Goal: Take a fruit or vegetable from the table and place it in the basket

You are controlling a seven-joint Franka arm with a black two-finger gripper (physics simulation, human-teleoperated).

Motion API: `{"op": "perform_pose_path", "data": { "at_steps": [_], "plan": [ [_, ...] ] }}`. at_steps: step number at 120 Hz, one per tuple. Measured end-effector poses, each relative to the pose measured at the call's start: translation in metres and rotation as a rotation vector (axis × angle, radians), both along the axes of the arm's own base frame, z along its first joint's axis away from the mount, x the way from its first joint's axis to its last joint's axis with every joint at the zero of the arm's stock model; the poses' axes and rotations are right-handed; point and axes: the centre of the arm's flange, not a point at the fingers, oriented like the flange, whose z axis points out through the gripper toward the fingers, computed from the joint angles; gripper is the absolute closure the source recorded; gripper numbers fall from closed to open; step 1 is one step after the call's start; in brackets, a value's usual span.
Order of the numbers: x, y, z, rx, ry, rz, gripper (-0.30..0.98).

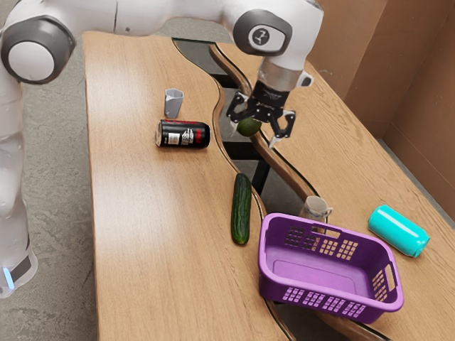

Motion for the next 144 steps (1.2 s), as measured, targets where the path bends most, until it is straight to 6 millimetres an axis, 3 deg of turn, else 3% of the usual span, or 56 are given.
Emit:
{"op": "perform_pose_path", "data": {
  "at_steps": [15, 49, 75, 98, 113, 144],
  "plan": [
    [0.010, -0.010, -0.021, 0.018, -0.015, 0.097, 0.00],
    [0.023, -0.022, -0.037, 0.031, -0.048, 0.263, 0.00],
    [0.012, -0.028, -0.039, 0.042, -0.046, 0.345, 0.00],
    [-0.012, -0.026, -0.073, 0.064, -0.016, 0.402, 0.00],
    [-0.017, -0.026, -0.087, 0.071, -0.002, 0.416, 0.00],
    [-0.017, -0.025, -0.094, 0.066, 0.001, 0.346, 0.00]
  ]
}}
